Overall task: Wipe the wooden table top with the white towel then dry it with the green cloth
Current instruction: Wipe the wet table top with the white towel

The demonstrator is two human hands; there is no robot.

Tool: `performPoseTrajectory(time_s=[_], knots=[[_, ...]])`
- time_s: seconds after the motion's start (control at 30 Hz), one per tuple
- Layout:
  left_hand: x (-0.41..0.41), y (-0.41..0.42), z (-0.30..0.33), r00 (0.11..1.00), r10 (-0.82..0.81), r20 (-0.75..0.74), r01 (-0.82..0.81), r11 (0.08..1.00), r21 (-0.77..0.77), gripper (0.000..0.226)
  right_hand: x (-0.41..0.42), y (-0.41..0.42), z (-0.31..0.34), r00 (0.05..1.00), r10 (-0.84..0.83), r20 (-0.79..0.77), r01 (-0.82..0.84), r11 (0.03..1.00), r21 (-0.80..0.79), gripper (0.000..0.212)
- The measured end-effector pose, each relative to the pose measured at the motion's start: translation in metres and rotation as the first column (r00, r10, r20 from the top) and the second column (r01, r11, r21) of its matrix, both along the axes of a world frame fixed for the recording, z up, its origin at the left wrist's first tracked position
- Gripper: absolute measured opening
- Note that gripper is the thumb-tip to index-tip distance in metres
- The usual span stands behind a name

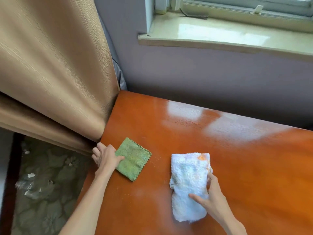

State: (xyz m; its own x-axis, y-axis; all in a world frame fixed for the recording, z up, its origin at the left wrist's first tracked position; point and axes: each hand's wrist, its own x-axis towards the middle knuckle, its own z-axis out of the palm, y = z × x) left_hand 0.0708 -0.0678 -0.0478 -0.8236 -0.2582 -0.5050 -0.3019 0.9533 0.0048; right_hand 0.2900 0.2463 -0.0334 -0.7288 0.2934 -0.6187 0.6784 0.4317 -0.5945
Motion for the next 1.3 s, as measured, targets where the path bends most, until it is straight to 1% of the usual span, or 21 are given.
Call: performPoseTrajectory(time_s=[0.1, 0.13, 0.17, 0.2, 0.27, 0.33, 0.37, 0.4, 0.47, 0.6, 0.67, 0.73, 0.77, 0.83, 0.9, 0.97, 1.03, 1.1, 1.17, 1.23, 1.3], knots=[[0.003, 0.000, -0.003, 0.994, -0.106, 0.026, 0.104, 0.993, 0.056, 0.024, -0.008, 0.001, -0.001, 0.998, 0.002, 0.061, -0.003, 1.000, 0.016, 0.108], [0.003, 0.001, -0.002, 0.992, -0.115, 0.044, 0.107, 0.984, 0.143, 0.022, -0.009, 0.002, -0.001, 0.997, 0.002, 0.071, -0.003, 1.000, 0.015, 0.109], [0.000, 0.001, 0.002, 0.992, -0.105, 0.069, 0.081, 0.956, 0.283, 0.023, -0.010, 0.002, -0.001, 0.997, 0.000, 0.078, -0.001, 1.000, 0.011, 0.109], [-0.006, 0.002, 0.007, 0.991, -0.081, 0.104, 0.026, 0.894, 0.447, 0.024, -0.012, 0.003, -0.002, 0.996, -0.005, 0.087, 0.004, 1.000, 0.009, 0.110], [-0.029, 0.003, 0.021, 0.993, -0.006, 0.120, -0.081, 0.699, 0.711, 0.023, -0.014, 0.004, -0.003, 0.994, -0.019, 0.107, 0.018, 1.000, 0.009, 0.111], [-0.061, 0.012, 0.032, 0.986, 0.130, 0.102, -0.153, 0.489, 0.859, 0.025, -0.012, 0.003, -0.003, 0.995, -0.038, 0.092, 0.039, 0.999, -0.002, 0.109], [-0.079, 0.019, 0.033, 0.978, 0.189, 0.085, -0.161, 0.434, 0.886, 0.028, -0.012, 0.002, -0.003, 0.996, -0.048, 0.077, 0.049, 0.999, -0.010, 0.109], [-0.097, 0.026, 0.029, 0.972, 0.230, 0.044, -0.143, 0.432, 0.891, 0.030, -0.011, 0.002, -0.002, 0.996, -0.055, 0.067, 0.056, 0.998, -0.015, 0.109], [-0.125, 0.041, 0.016, 0.964, 0.262, -0.051, -0.095, 0.514, 0.853, 0.037, -0.012, 0.001, 0.000, 0.996, -0.063, 0.060, 0.064, 0.998, -0.017, 0.107], [-0.139, 0.056, -0.011, 0.934, 0.353, -0.054, -0.177, 0.589, 0.788, 0.059, -0.012, 0.001, -0.001, 0.997, -0.058, 0.050, 0.059, 0.998, -0.001, 0.105], [-0.133, 0.057, -0.015, 0.922, 0.349, -0.168, -0.135, 0.695, 0.707, 0.064, -0.010, 0.002, -0.003, 0.997, -0.050, 0.051, 0.049, 0.999, 0.010, 0.107], [-0.115, 0.063, -0.006, 0.883, 0.307, -0.356, -0.071, 0.835, 0.545, 0.065, -0.009, 0.004, -0.005, 0.998, -0.038, 0.048, 0.037, 0.999, 0.019, 0.109], [-0.098, 0.070, 0.001, 0.851, 0.303, -0.428, -0.051, 0.860, 0.507, 0.063, -0.009, 0.005, -0.006, 0.998, -0.032, 0.049, 0.031, 0.999, 0.016, 0.109], [-0.045, 0.096, 0.016, 0.830, 0.276, -0.484, 0.046, 0.832, 0.553, 0.053, -0.011, 0.007, -0.005, 0.999, -0.016, 0.046, 0.017, 1.000, -0.005, 0.108], [0.029, 0.130, 0.026, 0.874, 0.128, -0.469, 0.222, 0.754, 0.618, 0.045, -0.012, 0.012, -0.004, 0.999, 0.008, 0.050, -0.005, 0.999, -0.050, 0.106], [0.102, 0.162, 0.027, 0.887, -0.093, -0.451, 0.379, 0.704, 0.601, 0.046, -0.010, 0.021, -0.002, 0.998, 0.030, 0.059, -0.023, 0.993, -0.118, 0.094], [0.159, 0.188, 0.025, 0.884, -0.249, -0.397, 0.448, 0.696, 0.562, 0.050, -0.007, 0.030, 0.001, 0.997, -0.030, 0.064, 0.044, 0.973, -0.228, 0.065], [0.190, 0.210, 0.021, 0.883, -0.360, -0.301, 0.466, 0.745, 0.477, 0.055, -0.002, 0.039, -0.001, 0.992, -0.108, 0.060, 0.121, 0.949, -0.291, 0.037], [0.203, 0.227, 0.017, 0.872, -0.439, -0.217, 0.490, 0.783, 0.383, 0.071, 0.002, 0.045, -0.005, 0.989, -0.147, 0.021, 0.147, 0.964, -0.220, 0.026], [0.206, 0.236, 0.011, 0.855, -0.495, -0.159, 0.519, 0.795, 0.314, 0.089, 0.006, 0.048, -0.012, 0.983, -0.180, -0.033, 0.179, 0.983, -0.040, 0.030], [0.202, 0.237, 0.005, 0.849, -0.511, -0.136, 0.528, 0.804, 0.274, 0.099, 0.007, 0.047, -0.017, 0.982, -0.182, -0.056, 0.186, 0.978, 0.091, 0.034]])
